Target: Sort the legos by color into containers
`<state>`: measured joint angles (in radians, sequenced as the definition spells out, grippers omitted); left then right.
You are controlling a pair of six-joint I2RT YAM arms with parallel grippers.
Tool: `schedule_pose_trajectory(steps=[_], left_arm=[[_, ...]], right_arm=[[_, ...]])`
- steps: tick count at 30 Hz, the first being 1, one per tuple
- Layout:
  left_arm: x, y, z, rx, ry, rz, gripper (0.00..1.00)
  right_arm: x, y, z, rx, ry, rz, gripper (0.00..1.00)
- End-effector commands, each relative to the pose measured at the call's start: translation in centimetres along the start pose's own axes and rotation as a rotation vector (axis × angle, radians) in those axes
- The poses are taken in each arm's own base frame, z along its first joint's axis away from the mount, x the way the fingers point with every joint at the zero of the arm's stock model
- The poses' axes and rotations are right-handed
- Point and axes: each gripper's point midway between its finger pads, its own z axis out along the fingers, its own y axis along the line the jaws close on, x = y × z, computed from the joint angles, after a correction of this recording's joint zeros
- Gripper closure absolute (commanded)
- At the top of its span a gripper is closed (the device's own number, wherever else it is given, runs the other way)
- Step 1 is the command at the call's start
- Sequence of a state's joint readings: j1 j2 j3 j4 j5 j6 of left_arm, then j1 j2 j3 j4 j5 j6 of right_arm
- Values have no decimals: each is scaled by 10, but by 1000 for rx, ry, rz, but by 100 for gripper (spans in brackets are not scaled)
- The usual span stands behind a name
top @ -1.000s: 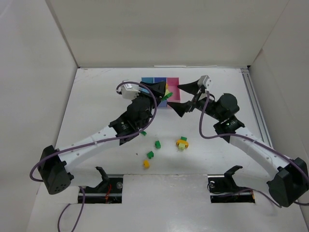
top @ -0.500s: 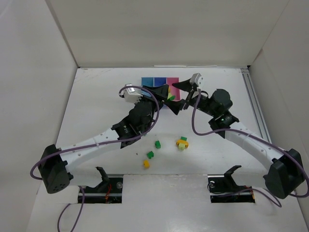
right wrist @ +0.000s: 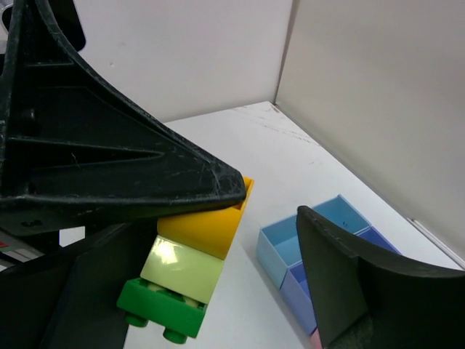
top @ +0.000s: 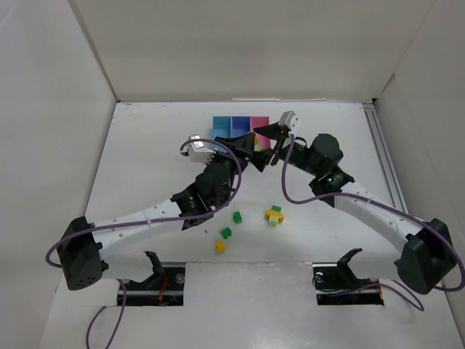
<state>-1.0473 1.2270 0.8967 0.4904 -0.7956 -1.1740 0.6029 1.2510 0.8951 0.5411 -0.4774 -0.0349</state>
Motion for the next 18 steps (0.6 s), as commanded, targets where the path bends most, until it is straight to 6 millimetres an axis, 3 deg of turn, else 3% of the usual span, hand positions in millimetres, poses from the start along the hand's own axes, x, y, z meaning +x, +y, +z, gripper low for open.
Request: schedule_pose_trajectory(steps=[1, 8, 14, 16, 18], left_arm=[[-27, -19, -8, 51, -75, -105, 50], [-32, -14, -9, 44, -95, -115, 51], [-37, -20, -10, 64, -112, -146, 51], [-37, -18, -11, 66, -112, -148, 52], [-35, -15, -11, 74, -105, -153, 52]], right_arm=[[-31, -3, -2, 31, -64, -47, 13], [-35, -3, -7, 44, -54, -62, 8], [-26, -1, -4, 25, -26, -49, 8], [-14, -1, 0, 11, 9, -31, 14], [-18, -5, 3, 8, 8, -33, 21]])
